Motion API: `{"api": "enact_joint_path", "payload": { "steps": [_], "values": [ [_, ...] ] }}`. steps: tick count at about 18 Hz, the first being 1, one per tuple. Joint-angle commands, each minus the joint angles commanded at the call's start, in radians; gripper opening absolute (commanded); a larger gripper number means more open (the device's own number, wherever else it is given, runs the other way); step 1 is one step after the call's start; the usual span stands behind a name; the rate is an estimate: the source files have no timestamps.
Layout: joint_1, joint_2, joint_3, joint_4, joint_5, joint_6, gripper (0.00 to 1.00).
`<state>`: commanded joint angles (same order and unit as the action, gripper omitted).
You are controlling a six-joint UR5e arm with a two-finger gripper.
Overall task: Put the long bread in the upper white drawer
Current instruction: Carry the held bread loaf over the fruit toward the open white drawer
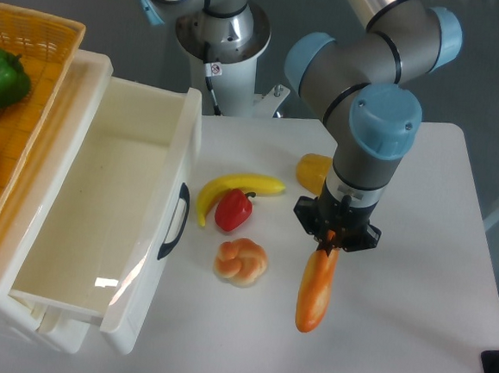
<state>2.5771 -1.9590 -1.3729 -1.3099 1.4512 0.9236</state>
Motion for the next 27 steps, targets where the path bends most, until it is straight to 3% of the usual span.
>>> {"api": "enact_joint_path", "payload": {
  "steps": [8, 11, 23, 27],
  "values": [
    [-0.017, 0.083, -0.015, -0.08, -0.034, -0.089, 0.0],
    [-0.024, 0.14, -0.025, -0.084, -0.067, -0.117, 0.0],
    [-0.061, 0.225, -0.018, -0.11, -0.232, -0.304, 0.0],
    [-0.061, 0.23, -0.017, -0.112, -0.275, -0.341, 0.0]
  ]
}}
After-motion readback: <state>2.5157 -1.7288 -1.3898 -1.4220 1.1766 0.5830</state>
